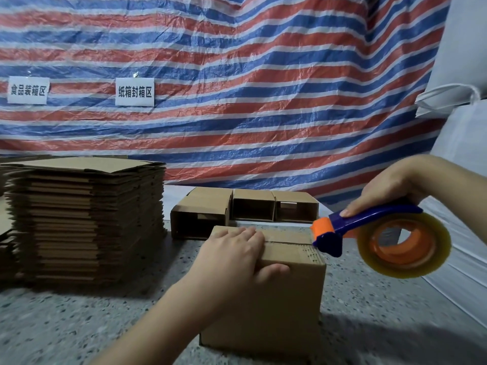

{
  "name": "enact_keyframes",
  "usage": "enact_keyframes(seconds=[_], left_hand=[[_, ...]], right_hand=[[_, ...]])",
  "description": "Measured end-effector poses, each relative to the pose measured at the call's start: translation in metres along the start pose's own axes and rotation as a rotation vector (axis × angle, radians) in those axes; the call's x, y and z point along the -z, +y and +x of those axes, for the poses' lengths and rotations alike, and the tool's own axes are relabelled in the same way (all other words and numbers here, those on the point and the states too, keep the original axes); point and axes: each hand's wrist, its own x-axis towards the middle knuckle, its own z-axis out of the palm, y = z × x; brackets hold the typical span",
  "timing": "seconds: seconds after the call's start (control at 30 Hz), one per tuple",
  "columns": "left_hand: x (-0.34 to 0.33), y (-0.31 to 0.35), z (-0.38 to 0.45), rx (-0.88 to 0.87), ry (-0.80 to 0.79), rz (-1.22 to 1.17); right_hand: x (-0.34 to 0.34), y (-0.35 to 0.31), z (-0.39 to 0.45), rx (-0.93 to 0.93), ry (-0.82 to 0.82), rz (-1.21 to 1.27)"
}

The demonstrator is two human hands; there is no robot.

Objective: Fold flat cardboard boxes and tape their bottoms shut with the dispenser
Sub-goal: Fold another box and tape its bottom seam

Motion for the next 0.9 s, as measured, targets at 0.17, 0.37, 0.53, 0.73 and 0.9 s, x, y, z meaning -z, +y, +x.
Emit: enact_keyframes(seconds=[0.17, 0.37, 0.53, 0.73, 0.9], left_hand=[[0.008, 0.002, 0.003, -0.011, -0.074, 0.001], [0.009, 0.035, 0.024, -0.095, -0.128, -0.09], [-0.006, 0.043, 0.034, -0.128, -0.085, -0.037], [-0.01, 0.04, 0.034, -0.132, -0.061, -0.057], [-0.01, 0.04, 0.033, -0.162, -0.036, -0.074]], right_hand=[[-0.008, 0.003, 0.007, 0.015, -0.007, 0.012], [-0.009, 0.005, 0.009, 0.021, -0.01, 0.01], [-0.009, 0.007, 0.009, 0.025, 0.005, 0.012], [0.007, 0.037, -0.005, 0.067, -0.013, 0.152], [-0.008, 0.025, -0.008, -0.03, 0.013, -0.136]])
